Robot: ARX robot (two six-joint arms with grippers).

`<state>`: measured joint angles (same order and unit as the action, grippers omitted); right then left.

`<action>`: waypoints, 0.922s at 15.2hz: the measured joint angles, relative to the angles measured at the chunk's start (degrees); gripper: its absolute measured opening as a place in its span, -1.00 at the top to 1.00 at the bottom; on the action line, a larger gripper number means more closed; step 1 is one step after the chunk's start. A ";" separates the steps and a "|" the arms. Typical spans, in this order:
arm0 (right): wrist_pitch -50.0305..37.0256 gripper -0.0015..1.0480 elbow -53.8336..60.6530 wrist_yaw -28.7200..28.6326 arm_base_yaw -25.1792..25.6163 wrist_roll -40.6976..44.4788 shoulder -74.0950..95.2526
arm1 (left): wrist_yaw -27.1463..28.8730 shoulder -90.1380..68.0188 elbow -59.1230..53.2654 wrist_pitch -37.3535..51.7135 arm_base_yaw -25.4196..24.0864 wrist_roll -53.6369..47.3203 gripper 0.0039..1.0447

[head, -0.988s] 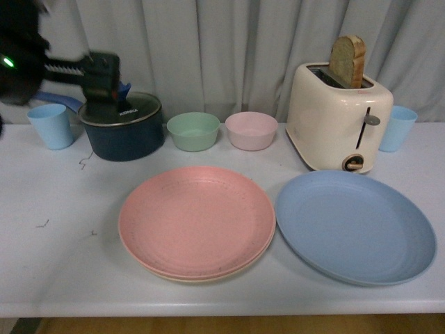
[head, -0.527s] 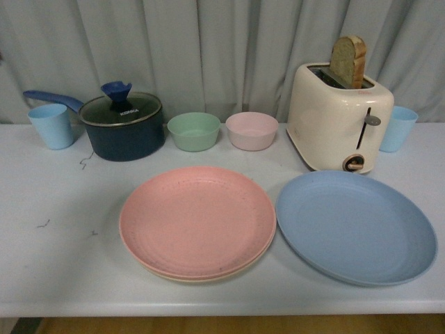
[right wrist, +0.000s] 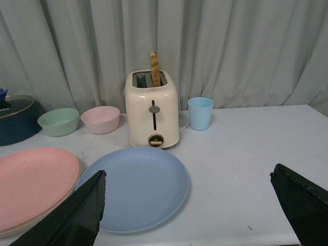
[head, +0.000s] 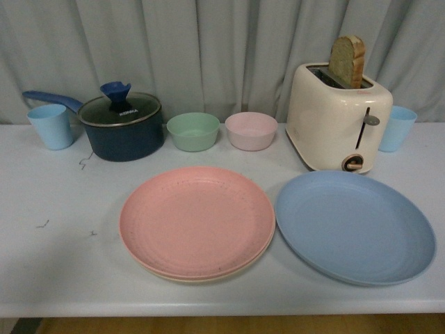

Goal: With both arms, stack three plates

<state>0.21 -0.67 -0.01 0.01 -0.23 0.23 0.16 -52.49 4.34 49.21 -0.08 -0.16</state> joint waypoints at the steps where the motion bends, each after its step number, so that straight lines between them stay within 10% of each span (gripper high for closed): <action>1: 0.02 -0.87 0.00 0.00 0.00 0.00 0.00 | -0.02 0.81 -1.44 -0.55 0.00 0.00 0.97; 14: 0.00 -0.87 0.00 0.00 0.00 0.00 0.00 | -0.07 31.28 -3.69 -28.00 0.04 0.00 0.97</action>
<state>0.21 -0.67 -0.01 0.01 -0.23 0.23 0.10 -21.21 0.64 21.21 -0.03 -0.16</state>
